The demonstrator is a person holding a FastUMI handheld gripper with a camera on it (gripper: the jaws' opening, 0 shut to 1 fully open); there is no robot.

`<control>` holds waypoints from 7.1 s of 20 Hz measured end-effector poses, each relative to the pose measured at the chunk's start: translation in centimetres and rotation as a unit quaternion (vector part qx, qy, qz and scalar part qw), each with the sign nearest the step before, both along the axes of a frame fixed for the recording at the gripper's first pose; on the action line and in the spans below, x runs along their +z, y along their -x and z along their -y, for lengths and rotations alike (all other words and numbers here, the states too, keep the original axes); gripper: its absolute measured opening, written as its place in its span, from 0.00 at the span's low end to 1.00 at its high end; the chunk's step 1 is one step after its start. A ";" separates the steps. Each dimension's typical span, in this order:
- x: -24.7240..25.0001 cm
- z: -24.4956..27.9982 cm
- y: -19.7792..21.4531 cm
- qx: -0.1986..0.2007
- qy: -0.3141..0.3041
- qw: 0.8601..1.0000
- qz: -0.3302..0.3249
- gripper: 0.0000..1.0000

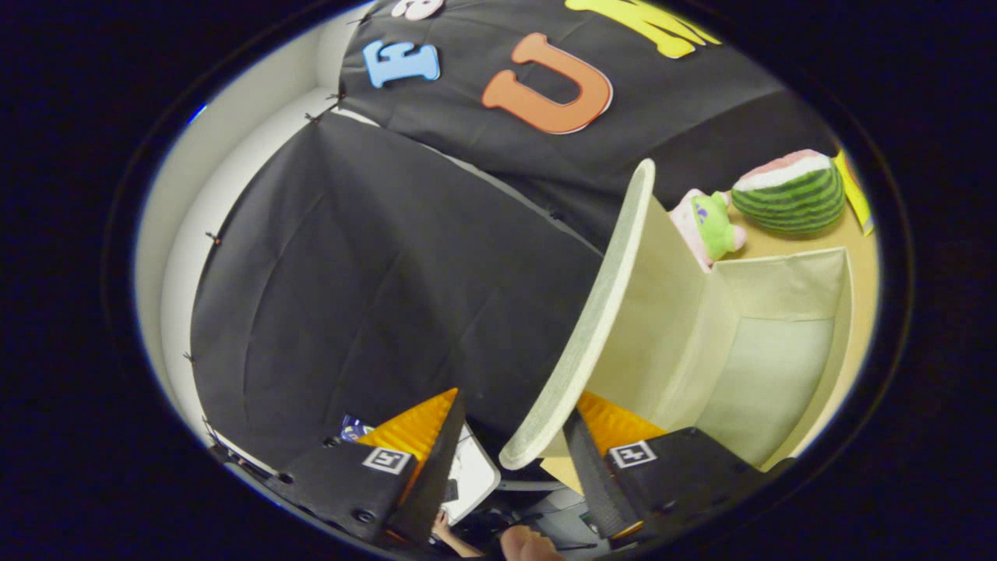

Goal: Open the storage box then place both shoes into the box .Put the left shoe in first, then the right shoe, with the right side of both shoes facing outward in a uniform manner.

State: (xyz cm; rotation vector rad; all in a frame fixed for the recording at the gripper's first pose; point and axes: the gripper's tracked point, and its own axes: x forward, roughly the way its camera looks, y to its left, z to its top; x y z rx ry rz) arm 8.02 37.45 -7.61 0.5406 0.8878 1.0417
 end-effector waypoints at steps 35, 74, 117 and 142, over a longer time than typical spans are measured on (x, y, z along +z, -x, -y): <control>-19.5 42.5 -7.7 -0.174 0.502 0.847 0.013 1.00; -5.5 30.1 -7.1 -0.215 0.266 0.939 0.044 0.05; -14.1 42.1 -9.0 -0.330 0.410 0.845 0.093 1.00; -26.9 56.9 -9.3 -0.277 0.443 0.840 -0.150 0.68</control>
